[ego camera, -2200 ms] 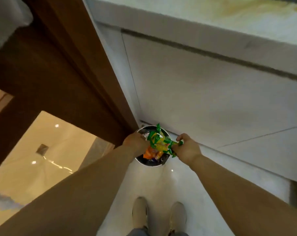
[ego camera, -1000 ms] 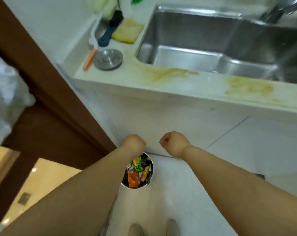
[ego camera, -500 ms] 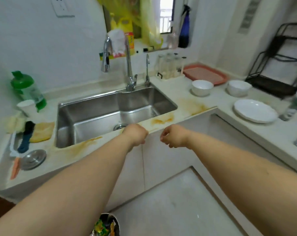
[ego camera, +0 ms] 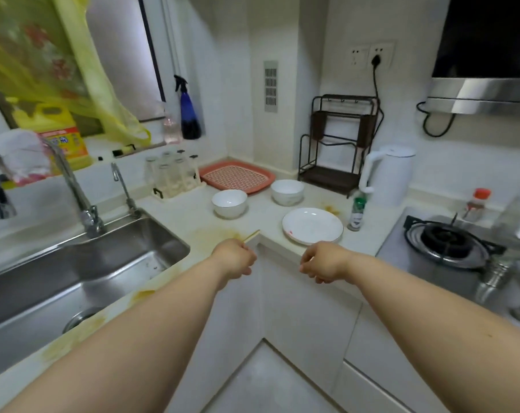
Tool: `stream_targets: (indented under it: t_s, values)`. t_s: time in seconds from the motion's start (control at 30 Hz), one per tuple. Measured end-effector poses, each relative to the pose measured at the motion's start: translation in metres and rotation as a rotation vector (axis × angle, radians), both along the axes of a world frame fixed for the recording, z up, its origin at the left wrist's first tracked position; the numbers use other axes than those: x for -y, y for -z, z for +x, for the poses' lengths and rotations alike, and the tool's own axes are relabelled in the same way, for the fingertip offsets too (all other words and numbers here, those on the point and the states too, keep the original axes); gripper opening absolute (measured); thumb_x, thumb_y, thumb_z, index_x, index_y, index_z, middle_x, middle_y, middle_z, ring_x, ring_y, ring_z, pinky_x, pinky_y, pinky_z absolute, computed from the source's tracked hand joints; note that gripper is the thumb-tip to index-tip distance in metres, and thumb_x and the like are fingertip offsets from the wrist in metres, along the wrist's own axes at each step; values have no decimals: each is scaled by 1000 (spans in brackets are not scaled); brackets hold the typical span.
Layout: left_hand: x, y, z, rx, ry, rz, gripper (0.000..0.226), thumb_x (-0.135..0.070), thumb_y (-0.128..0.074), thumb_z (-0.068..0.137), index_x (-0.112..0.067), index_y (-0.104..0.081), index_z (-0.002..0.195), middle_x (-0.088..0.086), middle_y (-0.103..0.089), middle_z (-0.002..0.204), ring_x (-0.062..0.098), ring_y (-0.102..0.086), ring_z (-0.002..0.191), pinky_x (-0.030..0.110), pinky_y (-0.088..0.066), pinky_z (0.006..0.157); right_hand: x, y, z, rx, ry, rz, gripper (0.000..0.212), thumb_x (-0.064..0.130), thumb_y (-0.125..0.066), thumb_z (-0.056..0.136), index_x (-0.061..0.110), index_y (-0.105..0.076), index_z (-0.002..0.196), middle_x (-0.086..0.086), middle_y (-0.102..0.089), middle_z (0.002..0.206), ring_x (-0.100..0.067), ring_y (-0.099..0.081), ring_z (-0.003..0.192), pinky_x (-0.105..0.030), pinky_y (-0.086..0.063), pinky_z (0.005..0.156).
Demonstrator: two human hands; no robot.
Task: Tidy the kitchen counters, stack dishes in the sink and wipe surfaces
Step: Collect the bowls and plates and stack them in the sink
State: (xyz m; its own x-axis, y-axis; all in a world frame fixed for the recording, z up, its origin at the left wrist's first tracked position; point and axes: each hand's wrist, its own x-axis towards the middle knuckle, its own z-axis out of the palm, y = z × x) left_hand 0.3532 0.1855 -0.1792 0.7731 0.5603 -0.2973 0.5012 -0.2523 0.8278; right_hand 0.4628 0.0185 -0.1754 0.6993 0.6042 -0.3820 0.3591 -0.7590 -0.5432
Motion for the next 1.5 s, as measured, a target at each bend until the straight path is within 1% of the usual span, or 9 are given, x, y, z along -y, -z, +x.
stream_targets:
  t_s: [0.53,0.6,0.7,0.8,0.9,1.0,1.1,1.33,1.5]
  values:
    - [-143,57,182,-62,-52,11,18,-13,-54,91,-14,-53,73,5,-58,75,26,-60,79,33,-52,77,-106,45,182,106,130,-51,22,16,-49,93,4,-67,98,-13,-69,102,-28,-64,97,-34,-49,89]
    - [-175,66,205,-132,-88,42,12,-15,-52,90,-5,-56,88,11,-64,92,28,-65,93,32,-50,76,-129,44,206,67,147,-68,16,16,-49,92,6,-61,88,-14,-66,91,-25,-62,82,-31,-47,78]
    - [-216,76,233,-147,-253,11,41,-18,-52,86,-1,-47,124,16,-60,119,33,-61,109,36,-50,89,-163,43,234,30,222,21,12,14,-50,91,8,-59,86,-15,-64,85,-23,-59,72,-30,-45,69]
    - [-245,83,254,-182,-428,-64,56,-23,-54,80,-3,-33,129,21,-57,122,37,-60,110,44,-52,93,-200,55,251,-73,262,98,25,17,-53,92,-4,-65,96,-19,-68,91,-25,-58,72,-33,-47,71]
    - [-270,101,271,-197,-508,-146,54,-29,-52,85,-6,-28,128,23,-54,124,37,-59,110,46,-52,92,-242,72,265,-144,217,116,40,27,-54,94,-9,-61,110,-15,-63,88,-25,-57,73,-36,-50,77]
    - [-290,113,281,-207,-536,-184,53,-35,-47,88,-7,-28,128,24,-52,131,38,-57,115,48,-48,98,-285,85,281,-189,179,155,48,37,-51,95,6,-51,131,-13,-62,116,-24,-62,78,-40,-53,87]
    - [-301,121,284,-213,-511,-195,57,-35,-44,91,-3,-30,136,23,-51,132,40,-54,119,46,-48,94,-319,95,293,-300,182,184,59,40,-46,97,13,-29,147,-12,-51,130,-24,-64,79,-36,-56,77]
    - [-308,118,289,-90,-490,-375,22,-6,-34,95,-6,-46,113,16,-54,89,38,-59,74,49,-53,82,-357,118,303,-576,186,195,40,14,-47,95,5,-41,134,-22,-63,106,-25,-67,76,-43,-59,80]
    - [-308,107,295,-76,-461,-361,28,1,-35,88,-6,-46,112,14,-53,114,41,-64,94,49,-58,80,-354,111,304,-470,143,230,41,3,-43,89,6,-44,131,-20,-62,107,-30,-68,83,-46,-59,80]
